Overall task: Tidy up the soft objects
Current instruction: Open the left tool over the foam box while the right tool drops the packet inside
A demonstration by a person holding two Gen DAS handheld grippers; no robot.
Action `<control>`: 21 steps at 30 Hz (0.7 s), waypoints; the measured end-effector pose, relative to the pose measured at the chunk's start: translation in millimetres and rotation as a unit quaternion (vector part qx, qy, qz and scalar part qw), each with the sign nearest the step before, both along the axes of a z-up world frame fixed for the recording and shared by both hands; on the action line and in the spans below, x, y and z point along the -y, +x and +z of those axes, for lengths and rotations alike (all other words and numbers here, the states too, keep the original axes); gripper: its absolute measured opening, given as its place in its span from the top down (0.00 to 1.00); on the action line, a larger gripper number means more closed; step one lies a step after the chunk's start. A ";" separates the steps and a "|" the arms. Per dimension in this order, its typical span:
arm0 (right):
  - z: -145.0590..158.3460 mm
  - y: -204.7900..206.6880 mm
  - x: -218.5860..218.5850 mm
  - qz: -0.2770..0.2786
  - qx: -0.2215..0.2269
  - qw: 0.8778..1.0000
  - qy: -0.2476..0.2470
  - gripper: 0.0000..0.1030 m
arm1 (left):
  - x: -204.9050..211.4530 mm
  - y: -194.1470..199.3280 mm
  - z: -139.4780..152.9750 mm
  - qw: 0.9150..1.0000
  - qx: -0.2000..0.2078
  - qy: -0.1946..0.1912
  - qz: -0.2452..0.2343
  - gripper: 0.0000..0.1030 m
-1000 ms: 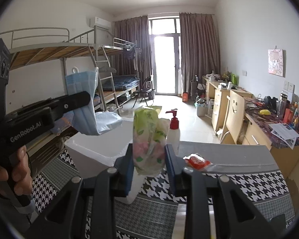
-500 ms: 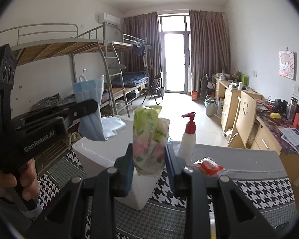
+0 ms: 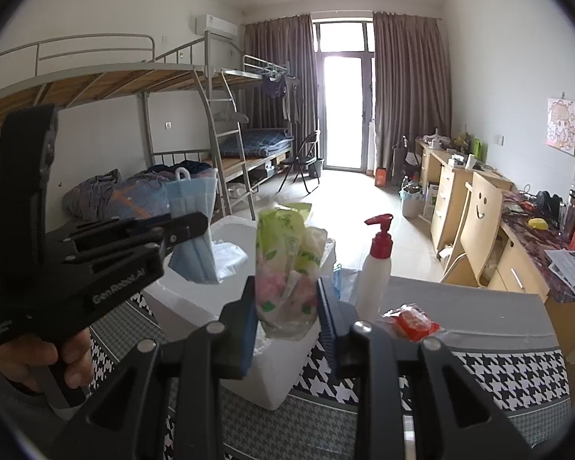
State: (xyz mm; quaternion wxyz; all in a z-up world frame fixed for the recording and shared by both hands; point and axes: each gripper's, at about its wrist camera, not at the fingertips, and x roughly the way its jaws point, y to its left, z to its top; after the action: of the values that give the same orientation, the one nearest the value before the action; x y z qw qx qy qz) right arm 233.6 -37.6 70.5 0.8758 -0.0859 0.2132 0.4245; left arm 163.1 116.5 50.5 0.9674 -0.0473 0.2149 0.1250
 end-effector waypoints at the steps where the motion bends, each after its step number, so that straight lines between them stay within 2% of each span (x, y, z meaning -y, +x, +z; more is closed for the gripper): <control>1: -0.7 0.0 -0.6 0.000 0.000 1.000 -0.001 0.67 | -2.2 2.9 -1.6 1.000 -0.006 -0.005 -0.003 0.74; 2: -1.4 0.8 -1.3 0.000 -0.001 1.000 -0.002 0.67 | -5.2 5.7 -3.3 1.000 -0.012 -0.012 -0.006 0.67; 4: -2.6 3.1 -1.5 -0.001 -0.005 1.000 -0.002 0.67 | -10.6 4.1 -4.4 1.000 -0.013 -0.020 -0.005 0.45; 7: -3.1 5.4 -1.2 -0.004 -0.008 1.000 -0.004 0.67 | -16.5 -4.5 -2.7 1.000 -0.002 -0.016 0.015 0.26; 16: 0.4 2.6 -10.5 0.001 -0.008 1.000 -0.011 0.67 | -28.1 -24.2 4.1 0.998 0.018 -0.009 0.053 0.01; 21: -0.8 5.7 -16.9 0.013 -0.018 1.000 -0.015 0.67 | -30.8 -28.5 6.7 0.998 0.019 -0.005 0.068 0.01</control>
State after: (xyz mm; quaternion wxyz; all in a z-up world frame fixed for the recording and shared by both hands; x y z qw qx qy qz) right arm 239.3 -20.8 69.7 0.8649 -0.0935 0.2343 0.4339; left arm 134.6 147.4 57.2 0.9604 -0.0684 0.1938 0.1883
